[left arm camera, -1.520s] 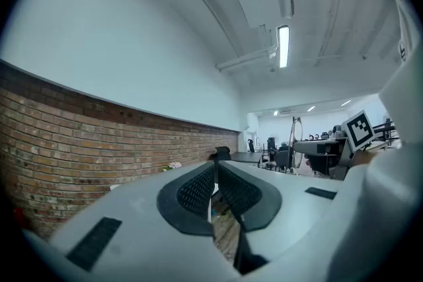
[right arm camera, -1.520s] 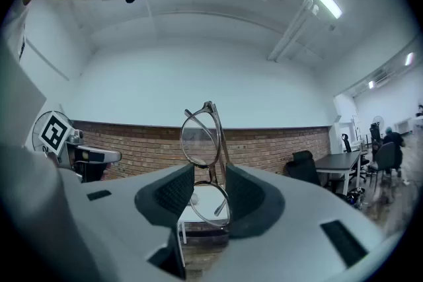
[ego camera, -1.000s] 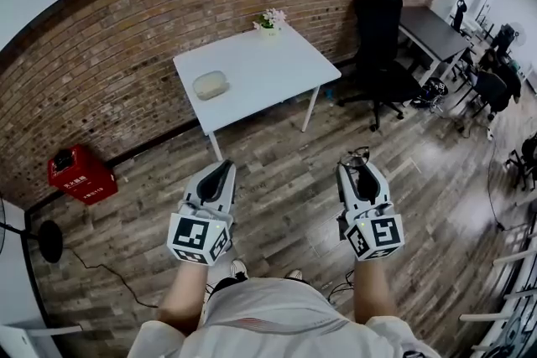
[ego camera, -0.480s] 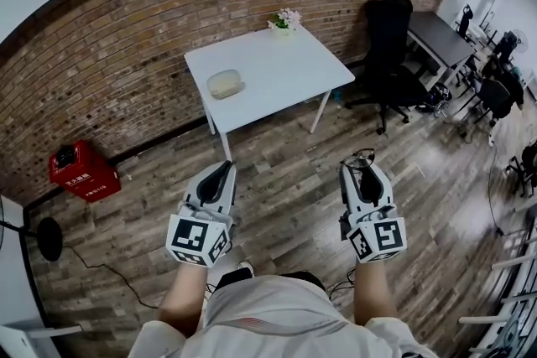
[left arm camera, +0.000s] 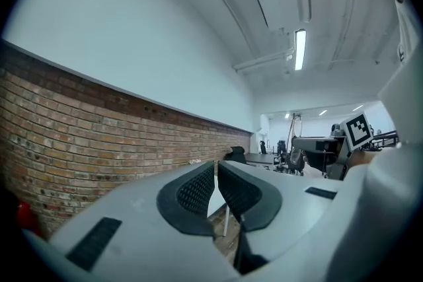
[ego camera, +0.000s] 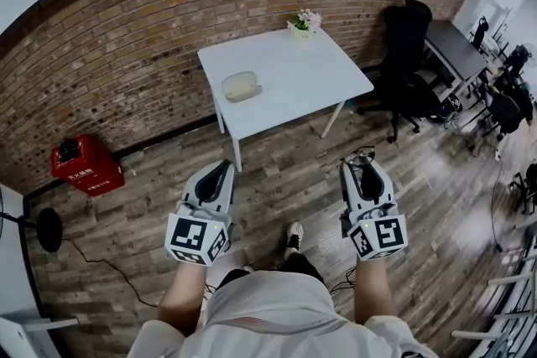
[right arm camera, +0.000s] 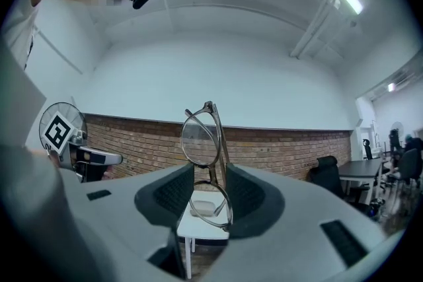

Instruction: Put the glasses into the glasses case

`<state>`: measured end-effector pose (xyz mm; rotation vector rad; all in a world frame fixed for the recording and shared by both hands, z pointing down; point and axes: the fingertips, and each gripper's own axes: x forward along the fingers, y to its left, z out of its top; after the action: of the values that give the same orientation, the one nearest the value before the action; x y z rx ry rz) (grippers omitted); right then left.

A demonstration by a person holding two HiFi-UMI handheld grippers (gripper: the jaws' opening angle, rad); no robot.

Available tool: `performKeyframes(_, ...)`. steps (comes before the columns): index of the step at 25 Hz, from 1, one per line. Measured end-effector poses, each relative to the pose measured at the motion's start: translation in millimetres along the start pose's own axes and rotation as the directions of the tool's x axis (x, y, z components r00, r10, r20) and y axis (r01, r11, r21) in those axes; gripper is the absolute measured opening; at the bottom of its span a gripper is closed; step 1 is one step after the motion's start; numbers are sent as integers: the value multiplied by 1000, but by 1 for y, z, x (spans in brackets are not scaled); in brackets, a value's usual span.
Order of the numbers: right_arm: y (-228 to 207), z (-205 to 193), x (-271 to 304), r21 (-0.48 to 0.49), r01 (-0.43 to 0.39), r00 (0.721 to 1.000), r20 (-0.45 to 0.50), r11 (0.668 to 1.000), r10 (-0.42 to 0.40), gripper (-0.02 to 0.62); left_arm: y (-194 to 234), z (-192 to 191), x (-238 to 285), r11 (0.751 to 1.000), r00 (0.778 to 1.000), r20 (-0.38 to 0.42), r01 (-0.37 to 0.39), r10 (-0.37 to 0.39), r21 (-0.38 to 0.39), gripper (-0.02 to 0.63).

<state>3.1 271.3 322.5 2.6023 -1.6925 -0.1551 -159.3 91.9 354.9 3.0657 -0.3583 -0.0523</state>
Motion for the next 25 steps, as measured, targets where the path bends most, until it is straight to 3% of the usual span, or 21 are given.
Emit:
performKeyframes(9,-59,-14,123,48,-122,993,9,991,122,201,46,10,94,992,992,-19,-126,126,33,28)
performKeyframes(17,-134,-28,219,76,-232,973,-2,970,233,201,66,14,184,965,965,-29,-261,261,28,28)
performKeyframes(25,-144,-52,295,87,-334,941,-27,938,338,201,99,0,224,936,934,-66,-351,351,23,28)
